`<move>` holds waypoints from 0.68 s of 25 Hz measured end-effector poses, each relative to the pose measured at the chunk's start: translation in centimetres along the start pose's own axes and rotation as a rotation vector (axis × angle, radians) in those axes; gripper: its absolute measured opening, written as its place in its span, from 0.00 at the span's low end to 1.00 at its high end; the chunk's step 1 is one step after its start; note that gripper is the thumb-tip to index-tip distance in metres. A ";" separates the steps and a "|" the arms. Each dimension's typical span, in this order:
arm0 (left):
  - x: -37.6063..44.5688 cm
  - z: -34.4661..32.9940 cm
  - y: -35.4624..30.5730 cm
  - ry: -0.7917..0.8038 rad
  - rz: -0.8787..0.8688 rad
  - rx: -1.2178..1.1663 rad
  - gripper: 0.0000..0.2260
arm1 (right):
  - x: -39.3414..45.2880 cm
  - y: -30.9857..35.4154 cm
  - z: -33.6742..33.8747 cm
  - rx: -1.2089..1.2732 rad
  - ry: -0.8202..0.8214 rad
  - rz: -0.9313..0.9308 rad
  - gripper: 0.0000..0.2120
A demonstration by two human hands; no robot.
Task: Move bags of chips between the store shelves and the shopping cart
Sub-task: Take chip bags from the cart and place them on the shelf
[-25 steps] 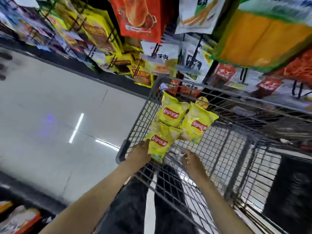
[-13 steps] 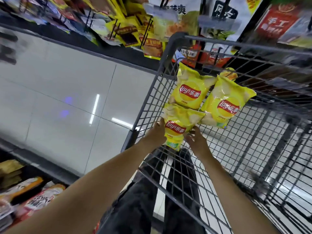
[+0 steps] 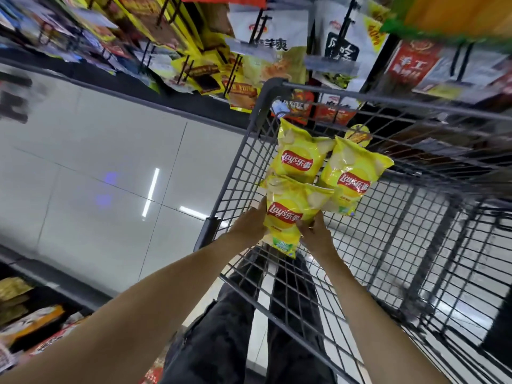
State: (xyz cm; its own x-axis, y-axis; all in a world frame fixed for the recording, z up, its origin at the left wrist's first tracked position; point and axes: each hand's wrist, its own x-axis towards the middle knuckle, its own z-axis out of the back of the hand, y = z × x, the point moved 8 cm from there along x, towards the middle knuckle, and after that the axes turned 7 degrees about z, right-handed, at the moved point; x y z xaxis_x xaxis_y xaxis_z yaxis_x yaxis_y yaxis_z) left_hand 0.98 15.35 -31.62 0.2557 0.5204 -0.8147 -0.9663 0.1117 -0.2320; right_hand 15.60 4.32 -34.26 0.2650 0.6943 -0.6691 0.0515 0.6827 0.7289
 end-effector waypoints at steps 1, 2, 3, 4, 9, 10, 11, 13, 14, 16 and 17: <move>-0.5 0.6 -0.9 -0.002 -0.022 -0.013 0.38 | -0.6 0.9 1.0 0.036 -0.023 0.001 0.33; -1.2 1.2 -1.7 0.004 -0.026 -0.037 0.37 | -1.4 1.9 1.8 0.074 -0.043 -0.002 0.31; -1.8 2.0 -2.5 0.002 -0.028 -0.057 0.36 | -2.1 2.8 2.8 0.099 -0.070 0.007 0.30; -2.3 2.5 -3.0 0.006 -0.020 -0.082 0.34 | -2.9 3.5 3.6 0.104 -0.090 0.003 0.30; -6.4 6.0 -7.3 -0.002 -0.188 -0.182 0.33 | -7.0 7.9 8.0 0.054 -0.232 0.036 0.43; -7.2 6.9 -8.3 -0.008 -0.237 -0.171 0.34 | -8.1 9.0 8.8 0.051 -0.272 0.042 0.39; -7.9 7.9 -9.2 -0.009 -0.291 -0.168 0.34 | -9.1 10.2 9.7 0.047 -0.320 0.052 0.32; -9.6 9.7 -11.1 -0.001 -0.383 -0.176 0.32 | -10.8 11.8 11.1 0.034 -0.407 0.076 0.23; -10.6 10.7 -12.2 0.001 -0.438 -0.178 0.32 | -12.0 12.8 11.9 0.044 -0.458 0.094 0.22; -12.6 12.3 -14.1 0.030 -0.518 -0.179 0.32 | -14.5 15.0 13.0 0.062 -0.551 0.136 0.21; -13.5 13.0 -14.8 0.051 -0.538 -0.175 0.32 | -15.8 15.8 13.5 0.074 -0.593 0.154 0.20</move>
State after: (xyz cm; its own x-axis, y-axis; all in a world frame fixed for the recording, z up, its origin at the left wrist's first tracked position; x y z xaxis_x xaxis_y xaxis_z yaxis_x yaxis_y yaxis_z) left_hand 11.48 17.68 -10.32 0.7159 0.3871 -0.5810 -0.6812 0.2052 -0.7027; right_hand 25.23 1.06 -10.20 0.7640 0.5243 -0.3761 0.0312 0.5521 0.8332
